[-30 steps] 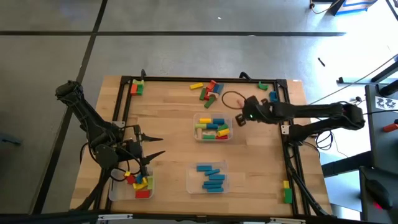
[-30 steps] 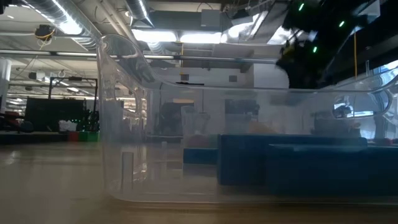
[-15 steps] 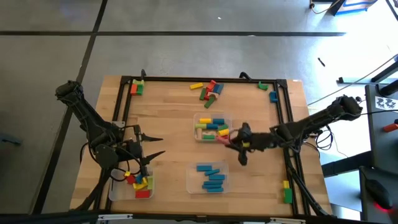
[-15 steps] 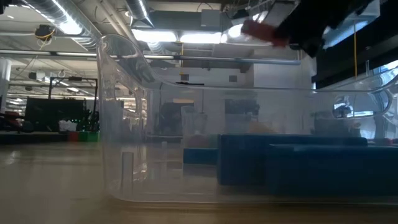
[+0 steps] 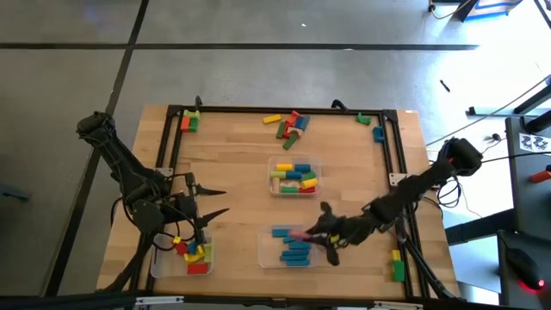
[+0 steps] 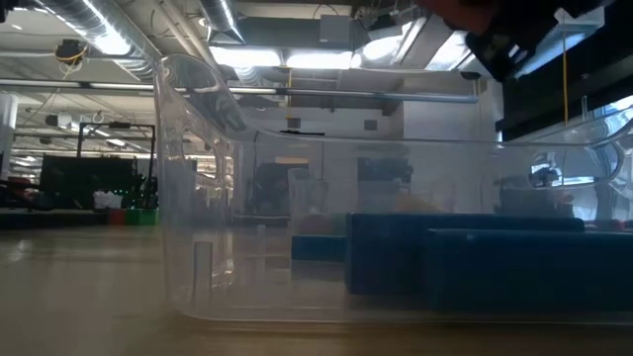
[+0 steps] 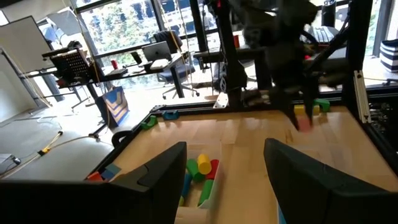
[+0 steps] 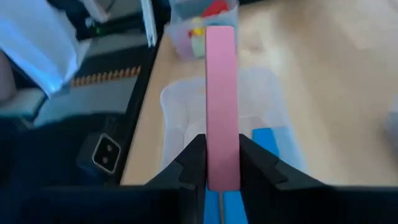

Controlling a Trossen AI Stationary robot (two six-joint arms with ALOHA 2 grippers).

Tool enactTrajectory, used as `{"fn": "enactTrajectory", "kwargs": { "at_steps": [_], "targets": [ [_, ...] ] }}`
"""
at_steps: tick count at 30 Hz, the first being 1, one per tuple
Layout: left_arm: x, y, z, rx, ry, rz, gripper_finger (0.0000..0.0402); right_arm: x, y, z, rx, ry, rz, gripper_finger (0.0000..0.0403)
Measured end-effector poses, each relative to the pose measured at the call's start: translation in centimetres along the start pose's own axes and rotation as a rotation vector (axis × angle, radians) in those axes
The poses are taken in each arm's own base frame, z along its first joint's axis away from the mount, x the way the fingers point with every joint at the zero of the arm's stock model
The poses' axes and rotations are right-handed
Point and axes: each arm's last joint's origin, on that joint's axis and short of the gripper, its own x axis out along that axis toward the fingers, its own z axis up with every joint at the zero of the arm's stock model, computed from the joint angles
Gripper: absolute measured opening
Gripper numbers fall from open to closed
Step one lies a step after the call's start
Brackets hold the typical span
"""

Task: Sort blocks by size
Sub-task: Put the pink rectangular block into the bottom right transparent bin, then put the blue arch block into the bottom left transparent bin

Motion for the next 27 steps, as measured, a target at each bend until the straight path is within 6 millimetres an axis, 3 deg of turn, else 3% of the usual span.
{"fn": "enactTrajectory", "kwargs": {
  "at_steps": [10, 20, 27],
  "targets": [
    [0.2, 0.1, 0.0, -0.010, 0.004, 0.012, 0.0210, 6.5, 3.6, -0.3, -0.253, 0.084, 0.053, 0.0070],
    [0.2, 0.1, -0.1, -0.010, 0.007, 0.012, 0.0210, 8.0, 3.4, -1.4, -0.278, 0.103, -0.021, 0.0087],
    [0.2, 0.1, -0.1, -0.015, 0.006, 0.012, 0.0210, 8.1, 3.1, -1.7, -0.263, 0.130, -0.050, 0.0148]
  ]
}}
